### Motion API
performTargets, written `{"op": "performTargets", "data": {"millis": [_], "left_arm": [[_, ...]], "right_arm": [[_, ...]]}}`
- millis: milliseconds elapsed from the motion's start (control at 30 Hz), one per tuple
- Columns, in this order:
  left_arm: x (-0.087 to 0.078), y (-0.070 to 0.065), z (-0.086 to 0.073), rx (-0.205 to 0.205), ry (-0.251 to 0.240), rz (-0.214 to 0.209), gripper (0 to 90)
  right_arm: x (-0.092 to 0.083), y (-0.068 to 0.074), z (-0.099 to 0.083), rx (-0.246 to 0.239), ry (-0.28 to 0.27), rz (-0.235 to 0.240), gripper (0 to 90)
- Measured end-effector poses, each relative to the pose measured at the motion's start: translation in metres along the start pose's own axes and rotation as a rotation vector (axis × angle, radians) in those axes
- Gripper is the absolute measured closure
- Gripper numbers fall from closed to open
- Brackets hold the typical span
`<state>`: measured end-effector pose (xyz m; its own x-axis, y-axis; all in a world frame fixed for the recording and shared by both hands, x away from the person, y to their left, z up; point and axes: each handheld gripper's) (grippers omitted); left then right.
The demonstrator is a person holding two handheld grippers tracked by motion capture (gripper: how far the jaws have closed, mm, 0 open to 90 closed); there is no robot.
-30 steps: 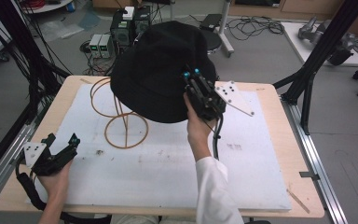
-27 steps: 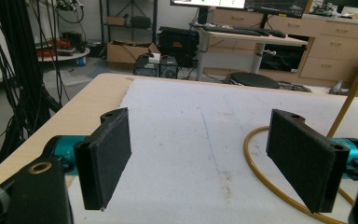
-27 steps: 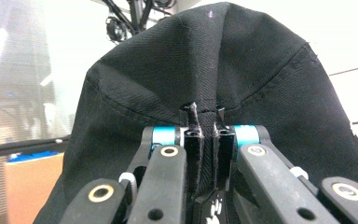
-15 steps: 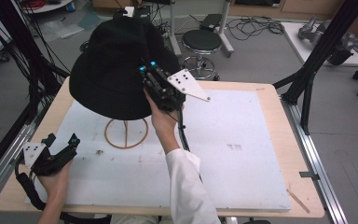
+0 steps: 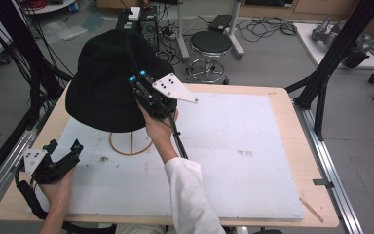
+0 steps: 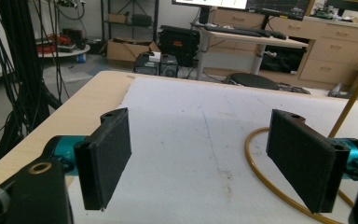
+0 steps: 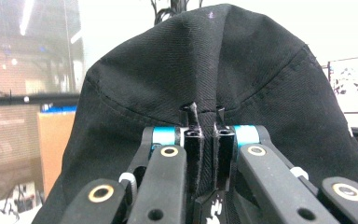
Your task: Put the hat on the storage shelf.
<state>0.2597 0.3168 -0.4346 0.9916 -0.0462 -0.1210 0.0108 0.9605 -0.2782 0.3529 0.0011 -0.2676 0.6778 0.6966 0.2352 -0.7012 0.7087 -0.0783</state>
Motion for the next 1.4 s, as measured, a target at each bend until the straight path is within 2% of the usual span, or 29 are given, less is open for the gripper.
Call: {"op": "performTargets", "data": {"millis": [33, 67, 100, 167, 367, 567, 767, 933, 967, 1000, 1033, 1067, 1100, 1133, 1167, 1200, 1233, 1267, 1300, 1333, 1367, 1400], "left_arm": [[0.000, 0.000, 0.000, 0.000, 0.002, 0.002, 22.2], [0.000, 0.000, 0.000, -0.001, 0.002, 0.003, 22.2], [0.000, 0.000, 0.000, 0.000, 0.001, 0.003, 22.1], [0.000, 0.000, 0.000, 0.000, -0.003, 0.001, 22.2], [0.000, 0.000, 0.000, -0.003, 0.002, -0.001, 22.1], [-0.001, 0.000, 0.000, -0.002, 0.003, -0.001, 22.1], [-0.002, 0.000, -0.001, -0.007, 0.006, 0.000, 22.1], [-0.002, 0.001, -0.001, -0.016, 0.005, 0.000, 22.1], [-0.002, 0.001, -0.001, -0.017, 0.005, -0.001, 22.1], [-0.002, 0.001, -0.001, -0.018, 0.007, -0.002, 22.1], [-0.002, 0.001, -0.001, -0.019, 0.008, -0.002, 22.1], [-0.002, 0.001, -0.001, -0.018, 0.008, -0.001, 22.1], [-0.002, 0.001, -0.001, -0.019, 0.007, -0.002, 22.1], [-0.002, 0.001, -0.001, -0.019, 0.006, -0.002, 22.1], [-0.002, 0.001, -0.001, -0.018, 0.004, -0.003, 22.1], [-0.002, 0.001, -0.001, -0.018, 0.004, -0.003, 22.1], [-0.002, 0.001, -0.001, -0.019, 0.003, -0.003, 22.1], [-0.002, 0.001, -0.001, -0.019, 0.003, -0.003, 22.1], [-0.002, 0.001, -0.001, -0.020, 0.004, -0.004, 22.1], [-0.002, 0.001, -0.001, -0.020, 0.004, -0.004, 22.1], [-0.002, 0.001, -0.001, -0.019, 0.004, -0.004, 22.1], [-0.002, 0.001, -0.001, -0.019, 0.004, -0.004, 22.1]], "right_arm": [[0.000, 0.003, -0.003, -0.007, 0.023, 0.007, 87.0], [0.000, 0.003, -0.003, -0.007, 0.023, 0.007, 87.0], [0.001, 0.004, -0.009, -0.025, 0.055, 0.009, 87.0], [0.001, 0.005, -0.014, -0.028, 0.070, 0.005, 87.0], [0.000, 0.004, -0.031, -0.002, 0.109, 0.019, 86.7], [-0.004, 0.004, -0.042, 0.037, 0.124, 0.020, 86.2], [-0.005, 0.003, -0.041, 0.011, 0.137, 0.042, 81.7], [-0.005, 0.001, -0.040, 0.012, 0.133, 0.040, 77.6], [-0.006, 0.001, -0.040, 0.015, 0.134, 0.035, 72.7], [-0.006, 0.001, -0.040, 0.015, 0.134, 0.035, 72.7], [-0.006, 0.000, -0.040, 0.025, 0.133, 0.030, 66.3], [-0.006, 0.000, -0.040, 0.025, 0.133, 0.030, 66.3], [-0.007, -0.003, -0.040, 0.031, 0.130, 0.036, 59.5], [-0.007, -0.003, -0.040, 0.031, 0.130, 0.036, 59.5], [-0.009, -0.004, -0.038, 0.030, 0.120, 0.021, 51.5], [-0.009, -0.004, -0.038, 0.030, 0.120, 0.021, 51.5], [-0.011, -0.005, -0.036, 0.027, 0.115, 0.004, 44.0], [-0.011, -0.005, -0.036, 0.027, 0.115, 0.004, 44.0], [-0.013, -0.008, -0.033, 0.022, 0.116, -0.001, 38.2], [-0.013, -0.008, -0.033, 0.022, 0.116, -0.001, 38.2], [-0.016, -0.011, -0.030, 0.030, 0.110, -0.005, 31.9], [-0.016, -0.011, -0.030, 0.030, 0.110, -0.005, 31.9]]}}
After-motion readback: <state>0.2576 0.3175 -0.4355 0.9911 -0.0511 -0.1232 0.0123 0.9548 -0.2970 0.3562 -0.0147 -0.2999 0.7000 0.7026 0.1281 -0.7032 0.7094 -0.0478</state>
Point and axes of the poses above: each handheld gripper's, and its own axes: x roughly forward along the jaws, z roughly out of its top, y roughly to its left, and after that the axes turned 9 degrees about -x, right-handed
